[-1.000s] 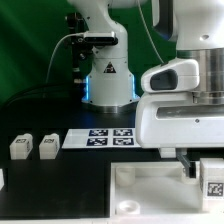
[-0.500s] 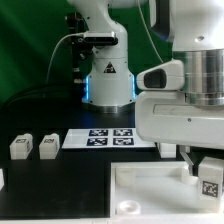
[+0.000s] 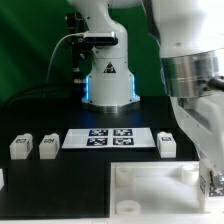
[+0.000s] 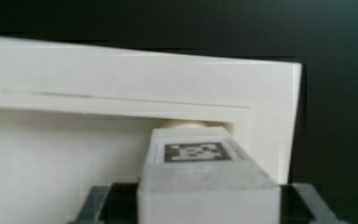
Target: Assemble one leg
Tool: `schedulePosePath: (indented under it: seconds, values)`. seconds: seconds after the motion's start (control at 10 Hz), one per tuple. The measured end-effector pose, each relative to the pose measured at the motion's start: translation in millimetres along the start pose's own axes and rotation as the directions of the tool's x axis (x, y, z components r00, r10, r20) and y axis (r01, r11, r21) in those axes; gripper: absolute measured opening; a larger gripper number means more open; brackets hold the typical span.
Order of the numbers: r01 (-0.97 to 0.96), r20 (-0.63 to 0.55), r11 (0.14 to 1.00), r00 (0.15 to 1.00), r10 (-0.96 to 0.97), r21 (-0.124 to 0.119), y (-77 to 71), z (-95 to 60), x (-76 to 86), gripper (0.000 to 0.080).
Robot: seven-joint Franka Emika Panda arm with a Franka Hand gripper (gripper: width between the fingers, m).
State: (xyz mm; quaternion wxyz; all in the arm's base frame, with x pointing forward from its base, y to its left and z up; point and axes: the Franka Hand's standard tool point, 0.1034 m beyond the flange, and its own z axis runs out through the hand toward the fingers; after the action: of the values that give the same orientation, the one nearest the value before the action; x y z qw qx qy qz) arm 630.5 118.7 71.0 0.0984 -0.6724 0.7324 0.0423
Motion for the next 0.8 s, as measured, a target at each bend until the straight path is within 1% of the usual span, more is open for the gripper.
schedulePosePath:
  seconds: [0.3,0.4,0.5,0.6,0.7,0.8]
  values:
    - [-0.239,0.002,0.971,0.971,0.239,0.003,-1.1,-0.5,0.9,0.0297]
    - [-0.267,0.002,0.964,0.964,0.267,0.003,-1.2,-0.7,1.6,0.0297]
    - [-0.357,-0.001,0.934,0.934,0.357,0.008,-2.1,-1.4,2.9,0.0297]
    - [-0.401,-0.015,0.916,0.916,0.401,0.019,-2.2,-2.5,5.9,0.03]
    - [-0.38,-0.021,0.925,0.925,0.38,0.022,-1.9,-2.7,6.5,0.03]
    - [-0.365,-0.024,0.931,0.931,0.365,0.018,-0.5,-1.5,6.5,0.03]
